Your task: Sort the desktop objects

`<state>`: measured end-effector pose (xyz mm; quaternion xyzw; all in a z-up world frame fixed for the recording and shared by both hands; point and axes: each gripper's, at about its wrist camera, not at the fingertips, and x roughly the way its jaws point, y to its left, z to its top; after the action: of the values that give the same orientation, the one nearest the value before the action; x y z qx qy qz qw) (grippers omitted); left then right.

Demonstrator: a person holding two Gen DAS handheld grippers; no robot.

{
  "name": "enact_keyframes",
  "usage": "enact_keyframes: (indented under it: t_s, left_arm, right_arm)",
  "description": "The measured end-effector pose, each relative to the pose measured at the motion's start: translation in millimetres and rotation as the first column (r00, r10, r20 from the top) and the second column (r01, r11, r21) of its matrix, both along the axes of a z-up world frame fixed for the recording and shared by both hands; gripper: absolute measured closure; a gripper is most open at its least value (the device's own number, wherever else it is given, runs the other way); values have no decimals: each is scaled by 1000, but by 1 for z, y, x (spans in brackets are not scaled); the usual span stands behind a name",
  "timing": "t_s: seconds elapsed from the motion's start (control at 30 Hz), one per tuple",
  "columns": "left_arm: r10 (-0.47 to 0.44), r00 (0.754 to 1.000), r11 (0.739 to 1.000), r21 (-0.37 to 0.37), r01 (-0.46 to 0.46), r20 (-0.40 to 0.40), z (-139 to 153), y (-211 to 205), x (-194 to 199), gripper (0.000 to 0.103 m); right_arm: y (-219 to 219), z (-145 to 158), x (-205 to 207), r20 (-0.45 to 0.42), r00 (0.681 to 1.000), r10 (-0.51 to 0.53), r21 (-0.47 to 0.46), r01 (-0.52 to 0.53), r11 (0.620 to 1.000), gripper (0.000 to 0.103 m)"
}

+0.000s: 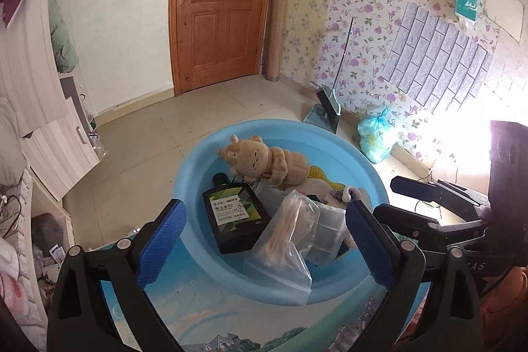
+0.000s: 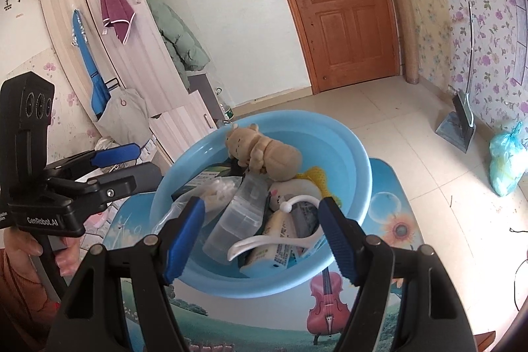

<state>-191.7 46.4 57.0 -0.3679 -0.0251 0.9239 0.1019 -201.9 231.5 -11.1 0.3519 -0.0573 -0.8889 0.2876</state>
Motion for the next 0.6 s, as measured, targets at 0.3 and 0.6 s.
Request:
enact_keyframes:
  t_s: [0.3, 0.6]
  left_arm:
    - [90, 995, 996, -18, -91, -30, 14, -14, 50, 0]
    - [152, 985, 988, -27, -155, -84, 13, -14, 119, 0]
  right_arm:
    - [-11, 16, 27, -19, 1000, 2, 26, -2, 1000, 31]
    - [-12, 28, 71, -53, 999, -2, 39, 4, 999, 25]
